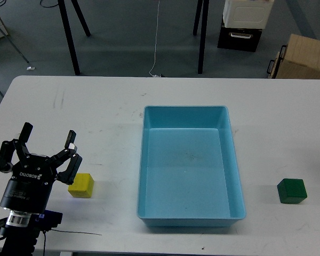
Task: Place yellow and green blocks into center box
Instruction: 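Move the right gripper up and over toward the dark green cube, then lower the right gripper onto the dark green cube and close it, then lift the green cube and carry it into the blue bin, then release the green cube in the bin and withdraw the right gripper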
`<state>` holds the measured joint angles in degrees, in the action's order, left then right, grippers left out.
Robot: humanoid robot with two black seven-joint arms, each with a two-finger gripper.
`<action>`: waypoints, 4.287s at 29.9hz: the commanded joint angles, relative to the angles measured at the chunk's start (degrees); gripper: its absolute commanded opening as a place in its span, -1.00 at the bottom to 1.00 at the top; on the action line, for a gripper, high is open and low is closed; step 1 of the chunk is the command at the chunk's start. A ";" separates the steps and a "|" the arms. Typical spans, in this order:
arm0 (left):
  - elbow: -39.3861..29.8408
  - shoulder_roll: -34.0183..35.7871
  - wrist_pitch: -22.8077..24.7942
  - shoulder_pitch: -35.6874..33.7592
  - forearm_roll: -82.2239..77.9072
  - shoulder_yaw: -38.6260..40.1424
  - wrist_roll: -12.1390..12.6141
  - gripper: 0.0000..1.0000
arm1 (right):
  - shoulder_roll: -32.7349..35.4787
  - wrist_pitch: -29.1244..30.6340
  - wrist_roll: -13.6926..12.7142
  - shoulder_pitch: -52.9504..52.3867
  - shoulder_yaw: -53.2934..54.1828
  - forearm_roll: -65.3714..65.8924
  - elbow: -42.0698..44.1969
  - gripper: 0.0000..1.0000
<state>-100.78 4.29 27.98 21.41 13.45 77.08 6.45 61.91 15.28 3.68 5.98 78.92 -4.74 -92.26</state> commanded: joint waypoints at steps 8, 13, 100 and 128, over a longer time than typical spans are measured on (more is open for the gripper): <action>0.15 -0.24 -0.21 -0.40 -0.09 -0.87 -0.21 1.00 | 1.99 0.53 -10.17 -53.13 -51.09 25.47 5.95 1.00; 0.24 -0.33 -0.30 -0.49 -0.18 -2.02 -0.39 1.00 | -1.17 6.50 -18.70 -77.49 -77.73 34.35 6.04 1.00; 2.08 -4.29 -0.56 -0.49 -8.26 -2.54 -0.56 1.00 | -49.43 4.85 -23.20 -89.92 -100.20 36.65 24.05 1.00; 2.17 -3.93 -0.03 -3.74 -8.53 0.97 -0.04 1.00 | -34.40 11.08 -18.45 -36.96 0.59 -3.07 35.60 1.00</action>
<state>-98.61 0.31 28.01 18.03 4.85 77.28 6.26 26.01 25.39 -14.95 -43.26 70.80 -2.98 -49.44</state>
